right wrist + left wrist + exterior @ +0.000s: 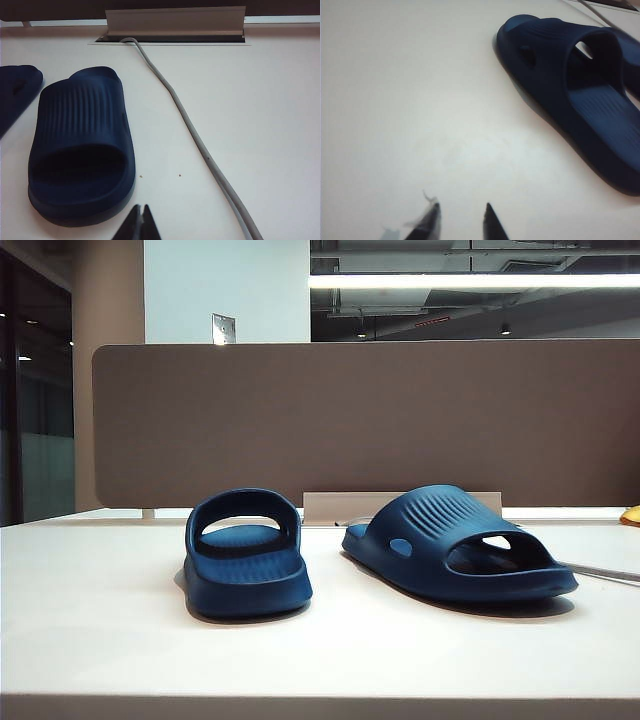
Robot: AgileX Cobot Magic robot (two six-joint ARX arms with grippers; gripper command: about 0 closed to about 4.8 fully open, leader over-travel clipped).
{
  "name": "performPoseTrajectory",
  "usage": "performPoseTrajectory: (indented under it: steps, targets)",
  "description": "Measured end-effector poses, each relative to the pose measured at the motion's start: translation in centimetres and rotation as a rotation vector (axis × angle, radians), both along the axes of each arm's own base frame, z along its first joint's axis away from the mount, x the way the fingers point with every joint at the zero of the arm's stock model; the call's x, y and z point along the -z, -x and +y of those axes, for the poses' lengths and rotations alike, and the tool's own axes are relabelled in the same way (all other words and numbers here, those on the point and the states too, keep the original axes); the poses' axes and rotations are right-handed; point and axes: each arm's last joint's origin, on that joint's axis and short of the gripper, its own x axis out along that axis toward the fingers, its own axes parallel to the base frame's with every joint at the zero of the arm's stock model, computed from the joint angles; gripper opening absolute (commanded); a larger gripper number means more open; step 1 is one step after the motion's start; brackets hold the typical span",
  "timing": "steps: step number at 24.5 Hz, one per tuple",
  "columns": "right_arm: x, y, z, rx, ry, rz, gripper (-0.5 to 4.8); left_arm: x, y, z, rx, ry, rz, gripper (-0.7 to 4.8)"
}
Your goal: Interlock the pair of blue slippers on the table with their fronts facing up.
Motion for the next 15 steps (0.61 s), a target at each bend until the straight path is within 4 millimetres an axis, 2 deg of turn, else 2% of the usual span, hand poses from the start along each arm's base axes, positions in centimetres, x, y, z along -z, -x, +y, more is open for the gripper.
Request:
performPoseTrajectory:
  steps: [11,15]
  targets:
    - [0.00,0.00,0.00,0.000,-0.001,0.000,-0.01,0.00,0.00,0.00,0.000,0.000,0.000,1.11]
    - [0.00,0.00,0.00,0.020,-0.110,0.026,-0.01,-0.01,0.00,-0.02,-0.016,0.067,0.020,1.11]
